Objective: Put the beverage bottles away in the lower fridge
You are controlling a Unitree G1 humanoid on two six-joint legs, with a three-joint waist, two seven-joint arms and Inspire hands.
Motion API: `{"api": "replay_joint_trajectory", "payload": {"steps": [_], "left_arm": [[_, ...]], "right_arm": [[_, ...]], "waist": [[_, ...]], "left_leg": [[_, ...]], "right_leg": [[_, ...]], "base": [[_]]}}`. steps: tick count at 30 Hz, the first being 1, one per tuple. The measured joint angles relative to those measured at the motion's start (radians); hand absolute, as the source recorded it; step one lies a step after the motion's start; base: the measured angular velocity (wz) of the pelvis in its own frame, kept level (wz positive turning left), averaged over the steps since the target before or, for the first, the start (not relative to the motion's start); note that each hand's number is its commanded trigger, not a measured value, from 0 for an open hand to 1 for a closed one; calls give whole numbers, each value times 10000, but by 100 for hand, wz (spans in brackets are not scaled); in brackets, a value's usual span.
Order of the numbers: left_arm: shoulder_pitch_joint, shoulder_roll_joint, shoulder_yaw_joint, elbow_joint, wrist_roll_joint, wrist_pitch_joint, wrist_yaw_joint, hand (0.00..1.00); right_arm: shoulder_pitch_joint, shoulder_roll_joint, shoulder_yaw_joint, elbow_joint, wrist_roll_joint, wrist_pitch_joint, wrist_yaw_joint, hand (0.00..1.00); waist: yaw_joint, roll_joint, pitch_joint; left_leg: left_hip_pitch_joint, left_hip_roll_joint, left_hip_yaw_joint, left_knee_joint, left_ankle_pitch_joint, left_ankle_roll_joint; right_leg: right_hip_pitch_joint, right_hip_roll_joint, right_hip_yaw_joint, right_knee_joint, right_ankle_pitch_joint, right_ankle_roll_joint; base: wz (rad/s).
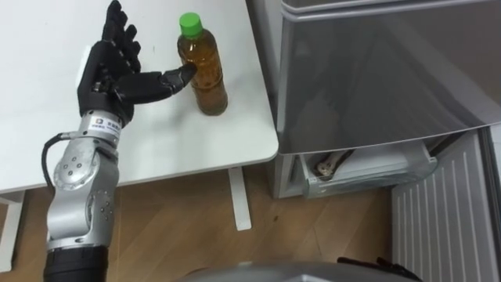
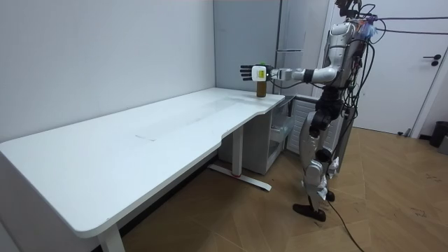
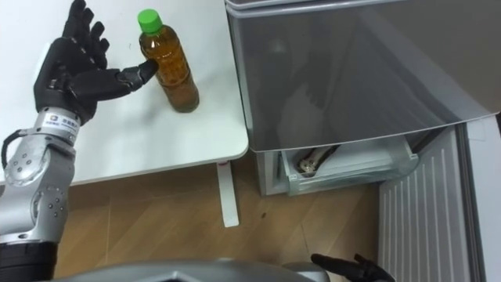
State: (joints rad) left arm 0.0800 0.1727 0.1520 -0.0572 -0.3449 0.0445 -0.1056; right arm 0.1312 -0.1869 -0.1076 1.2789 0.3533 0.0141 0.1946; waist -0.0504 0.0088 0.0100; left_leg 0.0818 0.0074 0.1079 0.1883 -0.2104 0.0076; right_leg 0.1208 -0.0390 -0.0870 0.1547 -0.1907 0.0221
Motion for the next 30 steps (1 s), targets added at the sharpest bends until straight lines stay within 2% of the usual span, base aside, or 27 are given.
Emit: {"api": "replay_joint_trajectory", "payload": {"steps": [5,10,15,18,21,30], "left_arm": [[-41,-30,0,1,161,4,105,0],[-226,-35,-198,59,173,7,108,0],[-597,-34,-437,644,210,11,76,0],[-735,-35,-715,809,215,24,-23,0],[-832,-34,-840,846,186,66,-449,0],[-1109,0,-980,875,28,392,-1125,0]], "right_arm": [[-18,50,-1,-94,-36,37,-40,0],[-145,112,99,-98,-70,102,-26,0],[-100,184,95,-366,-77,95,-84,0],[-111,181,84,-386,-80,90,-90,0],[-124,182,91,-387,-49,90,-88,0],[-143,159,89,-366,-63,114,-194,0]], "waist": [[-8,-16,10],[-78,-136,53],[-297,-106,37],[-393,-41,0],[-544,24,-32],[-573,64,-50]], "left_leg": [[-16,7,1,-20,0,-1],[-28,7,-1,-20,0,-1],[-38,4,14,-11,-3,-1],[-65,15,50,-10,-4,-3],[-73,17,51,-4,-4,-3],[-58,16,53,3,-4,-4]], "right_leg": [[-22,2,-16,-15,0,0],[1,2,-17,-13,0,-1],[-35,1,14,-14,6,-2],[-88,9,51,-2,10,-10],[-84,12,48,3,11,-10],[-80,13,47,9,10,-10]], "base": [[0],[0],[-1],[-4],[0],[0]]}}
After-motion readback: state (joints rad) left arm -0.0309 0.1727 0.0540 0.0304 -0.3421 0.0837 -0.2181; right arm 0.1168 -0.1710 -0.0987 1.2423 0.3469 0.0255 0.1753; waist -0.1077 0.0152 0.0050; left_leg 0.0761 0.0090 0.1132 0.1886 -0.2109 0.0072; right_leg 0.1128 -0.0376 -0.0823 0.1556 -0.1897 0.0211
